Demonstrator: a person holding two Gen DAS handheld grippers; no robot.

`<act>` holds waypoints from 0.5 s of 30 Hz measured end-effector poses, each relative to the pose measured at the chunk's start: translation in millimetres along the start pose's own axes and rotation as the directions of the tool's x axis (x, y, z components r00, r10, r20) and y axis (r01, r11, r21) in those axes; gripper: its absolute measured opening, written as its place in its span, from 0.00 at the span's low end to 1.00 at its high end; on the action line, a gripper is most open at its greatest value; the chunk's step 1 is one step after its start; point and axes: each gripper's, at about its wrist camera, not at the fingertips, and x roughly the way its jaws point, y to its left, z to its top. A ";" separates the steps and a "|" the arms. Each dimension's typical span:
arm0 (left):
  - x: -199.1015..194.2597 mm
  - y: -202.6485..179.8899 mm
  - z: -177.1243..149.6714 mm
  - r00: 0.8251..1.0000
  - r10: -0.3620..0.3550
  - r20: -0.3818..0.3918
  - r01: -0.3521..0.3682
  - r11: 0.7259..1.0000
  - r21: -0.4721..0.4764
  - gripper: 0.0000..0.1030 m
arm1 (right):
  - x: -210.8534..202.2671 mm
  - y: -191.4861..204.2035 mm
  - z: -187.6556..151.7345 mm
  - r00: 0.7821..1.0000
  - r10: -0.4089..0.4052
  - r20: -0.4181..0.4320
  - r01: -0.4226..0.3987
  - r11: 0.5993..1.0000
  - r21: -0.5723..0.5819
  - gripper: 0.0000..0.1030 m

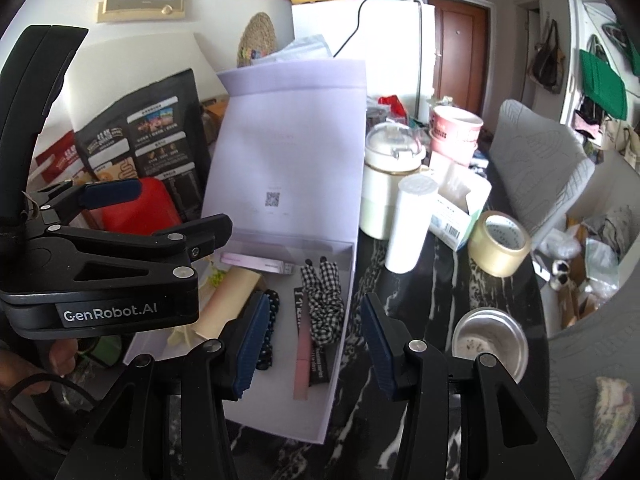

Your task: Organize rigid objects

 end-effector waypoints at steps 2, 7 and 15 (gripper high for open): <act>-11.0 0.3 -0.9 1.000 -0.002 0.012 0.002 1.000 -0.002 0.99 | -11.8 3.0 -1.0 1.000 -0.004 0.019 0.004 1.000 -0.006 0.46; -40.5 0.5 -6.4 0.999 0.012 0.045 -0.012 1.000 -0.003 0.99 | -36.3 7.9 -4.9 0.999 -0.012 0.052 0.013 1.000 -0.017 0.46; -88.7 6.1 -24.9 0.995 0.029 0.096 -0.028 1.000 -0.013 0.99 | -78.2 21.9 -16.0 0.993 -0.034 0.117 0.038 0.999 -0.030 0.48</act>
